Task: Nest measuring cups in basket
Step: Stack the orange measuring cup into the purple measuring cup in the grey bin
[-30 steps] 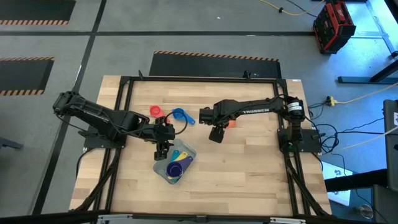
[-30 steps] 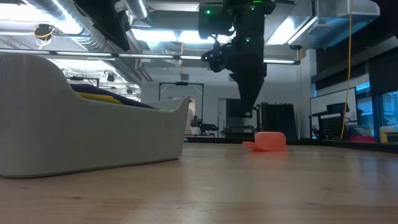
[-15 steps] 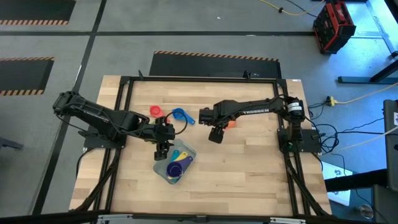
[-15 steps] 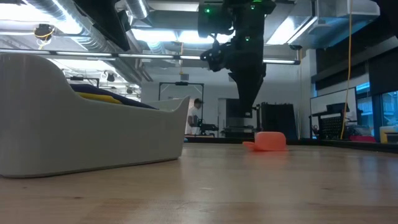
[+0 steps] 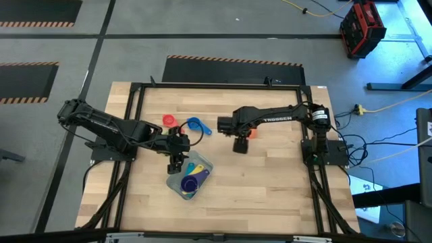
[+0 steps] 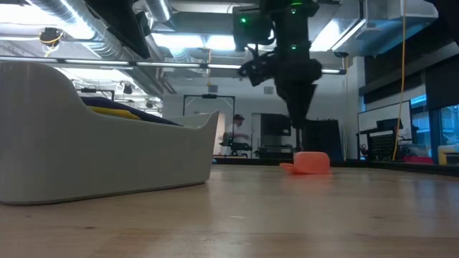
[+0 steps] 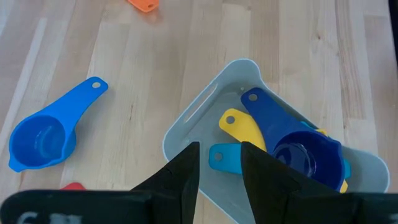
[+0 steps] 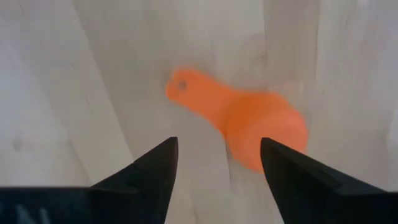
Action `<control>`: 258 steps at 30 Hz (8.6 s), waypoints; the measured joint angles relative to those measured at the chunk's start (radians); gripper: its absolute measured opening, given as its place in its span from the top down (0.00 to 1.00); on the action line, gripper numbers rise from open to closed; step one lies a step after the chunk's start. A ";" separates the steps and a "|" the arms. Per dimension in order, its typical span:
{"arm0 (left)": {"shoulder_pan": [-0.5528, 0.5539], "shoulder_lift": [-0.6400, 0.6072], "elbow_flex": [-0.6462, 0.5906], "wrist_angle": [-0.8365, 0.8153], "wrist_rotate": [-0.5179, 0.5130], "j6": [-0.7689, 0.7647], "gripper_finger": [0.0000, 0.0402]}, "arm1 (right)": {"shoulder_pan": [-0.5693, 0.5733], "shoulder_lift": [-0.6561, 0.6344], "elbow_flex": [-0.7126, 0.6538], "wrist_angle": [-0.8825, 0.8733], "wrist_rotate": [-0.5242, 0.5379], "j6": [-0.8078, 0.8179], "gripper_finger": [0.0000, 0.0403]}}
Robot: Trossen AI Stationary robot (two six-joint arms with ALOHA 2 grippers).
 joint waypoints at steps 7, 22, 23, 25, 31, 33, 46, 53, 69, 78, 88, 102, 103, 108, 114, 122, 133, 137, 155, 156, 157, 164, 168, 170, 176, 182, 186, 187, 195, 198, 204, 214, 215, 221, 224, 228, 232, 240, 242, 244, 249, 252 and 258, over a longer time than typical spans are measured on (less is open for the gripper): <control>0.000 0.000 0.000 0.000 0.000 -0.001 0.73 | -0.006 -0.007 0.000 -0.053 0.002 -0.149 0.42; 0.001 0.000 0.000 0.013 -0.030 0.000 0.73 | -0.075 -0.377 -0.398 0.175 -0.038 -0.246 0.42; 0.001 0.000 0.000 0.013 -0.041 0.000 0.73 | -0.079 -0.408 -0.432 0.216 -0.038 -0.261 0.42; 0.001 0.000 0.000 0.013 -0.052 0.000 0.73 | -0.088 -0.455 -0.495 0.279 -0.038 -0.285 0.42; 0.001 0.000 0.000 0.019 -0.052 0.000 0.73 | -0.106 -0.496 -0.576 0.357 -0.015 -0.288 0.42; 0.001 0.000 0.000 0.019 -0.048 0.000 0.73 | -0.106 -0.496 -0.588 0.366 -0.014 -0.287 0.42; 0.001 0.000 -0.001 0.018 -0.046 0.000 0.73 | -0.106 -0.495 -0.599 0.409 -0.015 -0.288 0.42; 0.001 0.000 -0.001 0.018 -0.045 0.000 0.73 | -0.106 -0.494 -0.599 0.493 -0.014 -0.286 0.42; 0.001 0.000 -0.001 0.017 -0.045 0.000 0.73 | -0.189 -0.490 -0.598 0.550 -0.100 -0.347 0.10; 0.001 0.000 -0.001 0.018 -0.045 0.001 0.73 | -0.208 -0.445 -0.602 0.590 -0.103 -0.341 0.05; 0.001 0.000 -0.001 0.024 -0.045 0.001 0.73 | -0.250 -0.327 -0.604 0.603 -0.199 -0.370 0.04; 0.001 -0.001 -0.001 0.025 -0.045 0.001 0.73 | -0.296 -0.217 -0.604 0.628 -0.267 -0.337 0.04; 0.001 0.000 -0.001 0.025 -0.045 0.001 0.73 | -0.295 -0.214 -0.604 0.634 -0.267 -0.339 0.04; 0.001 -0.001 -0.001 0.026 -0.045 0.001 0.73 | -0.295 -0.200 -0.604 0.644 -0.260 -0.317 0.04; 0.001 -0.001 -0.001 0.026 -0.045 0.001 0.73 | -0.295 -0.196 -0.604 0.643 -0.258 -0.312 0.10; 0.000 0.000 -0.001 0.025 0.063 0.000 0.73 | -0.295 -0.198 -0.602 0.644 -0.260 -0.296 0.21; -0.010 -0.001 -0.001 0.026 0.080 0.001 0.73 | -0.295 -0.198 -0.520 0.638 -0.617 -0.168 0.20; -0.009 -0.001 -0.001 0.043 0.068 0.021 0.73 | -0.295 -0.198 -0.467 0.652 -0.778 -0.098 0.20; 0.022 0.000 -0.001 0.171 -0.135 0.035 0.73 | -0.276 -0.199 -0.397 1.195 -1.055 0.302 0.19; 0.027 -0.001 -0.001 0.171 -0.173 0.035 0.73 | -0.270 -0.199 -0.397 1.218 -1.055 0.320 0.19; 0.034 -0.001 -0.001 0.172 -0.212 0.036 0.73 | -0.263 -0.199 -0.397 1.238 -1.055 0.335 0.19; 0.082 -0.001 -0.001 0.212 -0.416 0.064 0.73 | -0.212 -0.199 -0.397 1.391 -1.043 0.422 0.19; 0.092 0.000 -0.001 0.249 -0.397 0.153 0.73 | -0.191 -0.199 -0.397 1.464 -0.999 0.457 0.19; 0.092 -0.001 -0.001 0.264 -0.394 0.189 0.73 | -0.187 -0.200 -0.397 1.479 -0.994 0.471 0.19; 0.092 0.000 -0.001 0.279 -0.393 0.218 0.73 | -0.182 -0.200 -0.397 1.485 -0.993 0.473 0.19; 0.089 -0.001 -0.001 0.276 -0.367 0.219 0.73 | -0.181 -0.200 -0.397 1.485 -0.965 0.470 0.19; 0.088 -0.001 -0.001 0.290 -0.360 0.219 0.73 | -0.181 -0.200 -0.397 1.487 -0.943 0.448 0.19; 0.089 -0.001 -0.001 0.297 -0.360 0.219 0.73 | -0.181 -0.200 -0.397 1.488 -0.935 0.445 0.19; 0.089 -0.001 -0.001 0.342 -0.363 0.219 0.73 | -0.181 -0.200 -0.397 1.502 -0.928 0.445 0.19; 0.089 -0.001 -0.001 0.345 -0.369 0.247 0.74 | -0.181 -0.200 -0.397 1.503 -0.928 0.445 0.19; 0.089 -0.001 -0.001 0.357 -0.375 0.274 0.87 | -0.181 -0.200 -0.397 1.503 -0.934 0.450 0.19; 0.089 0.000 -0.001 0.359 -0.375 0.273 0.96 | -0.180 -0.200 -0.397 1.506 -0.937 0.530 0.19; 0.089 0.000 -0.001 0.359 -0.373 0.273 0.96 | -0.180 -0.200 -0.397 1.506 -0.940 0.542 0.19; 0.089 0.000 -0.001 0.359 -0.372 0.273 0.99 | -0.180 -0.200 -0.397 1.507 -0.945 0.548 0.19; 0.089 0.000 -0.001 0.361 -0.371 0.273 0.98 | -0.180 -0.200 -0.397 1.507 -0.948 0.525 0.16; 0.089 0.000 -0.001 0.348 -0.369 0.267 0.99 | -0.169 -0.203 -0.397 1.488 -0.882 0.584 0.12; 0.089 0.000 -0.001 0.342 -0.369 0.268 0.99 | -0.160 -0.203 -0.397 1.482 -0.856 0.533 0.11; 0.089 0.000 -0.001 0.329 -0.359 0.268 0.99 | -0.160 -0.202 -0.397 1.485 -0.859 0.483 0.10; 0.087 0.000 -0.001 0.328 -0.353 0.266 0.99 | -0.169 -0.201 -0.397 1.485 -0.915 0.444 0.10; 0.088 0.000 -0.001 0.327 -0.344 0.265 0.99 | -0.177 -0.199 -0.397 1.478 -0.972 0.433 0.10; 0.088 0.000 -0.001 0.319 -0.320 0.264 1.00 | -0.197 -0.198 -0.398 1.478 -1.004 0.387 0.10; 0.089 0.000 -0.001 0.316 -0.313 0.257 1.00 | -0.216 -0.198 -0.398 1.479 -1.013 0.385 0.10; 0.087 0.000 0.000 0.310 -0.225 0.205 1.00 | -0.260 -0.199 -0.398 1.482 -1.035 0.336 0.10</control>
